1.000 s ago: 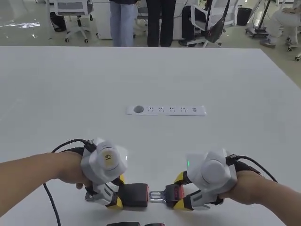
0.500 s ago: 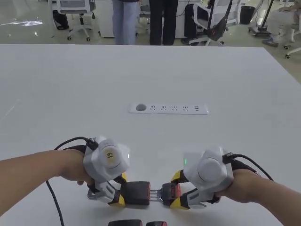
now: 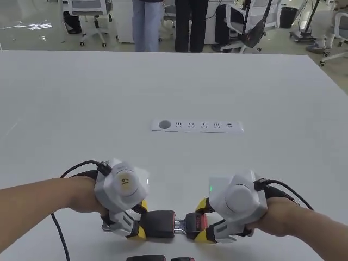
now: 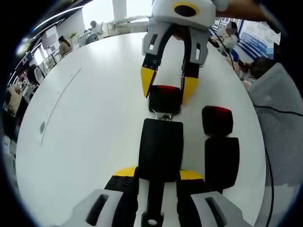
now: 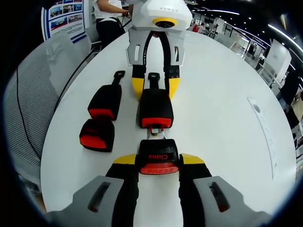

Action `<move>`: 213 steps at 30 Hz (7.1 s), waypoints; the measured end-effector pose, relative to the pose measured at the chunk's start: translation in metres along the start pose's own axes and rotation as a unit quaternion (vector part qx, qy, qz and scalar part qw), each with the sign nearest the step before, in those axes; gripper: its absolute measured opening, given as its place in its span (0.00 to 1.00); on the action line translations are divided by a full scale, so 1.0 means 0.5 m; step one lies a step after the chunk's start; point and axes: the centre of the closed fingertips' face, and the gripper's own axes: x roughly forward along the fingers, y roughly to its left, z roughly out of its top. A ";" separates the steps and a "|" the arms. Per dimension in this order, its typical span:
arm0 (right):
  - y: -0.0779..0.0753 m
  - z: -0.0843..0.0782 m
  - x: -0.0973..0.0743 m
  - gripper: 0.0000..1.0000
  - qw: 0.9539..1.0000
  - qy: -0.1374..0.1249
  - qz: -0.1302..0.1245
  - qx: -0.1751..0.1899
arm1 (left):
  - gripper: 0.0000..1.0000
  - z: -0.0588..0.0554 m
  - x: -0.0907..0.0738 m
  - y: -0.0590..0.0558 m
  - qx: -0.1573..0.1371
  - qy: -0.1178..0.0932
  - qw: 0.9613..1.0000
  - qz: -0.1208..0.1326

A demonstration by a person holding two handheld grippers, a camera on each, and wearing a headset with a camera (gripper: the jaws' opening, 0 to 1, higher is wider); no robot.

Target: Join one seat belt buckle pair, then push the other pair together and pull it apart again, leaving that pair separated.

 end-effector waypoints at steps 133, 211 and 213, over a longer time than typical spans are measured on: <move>0.005 -0.102 -0.066 0.31 0.999 0.037 0.007 -0.018 | 0.33 0.004 0.000 -0.004 0.027 0.001 1.000 -0.004; 0.095 -0.171 -0.164 0.64 0.993 0.047 -0.081 0.064 | 0.55 -0.101 -0.108 -0.084 -0.117 -0.091 0.987 0.063; 0.102 -0.173 -0.167 0.65 0.993 0.043 -0.087 0.072 | 0.57 -0.120 -0.104 -0.080 -0.129 -0.100 0.984 0.065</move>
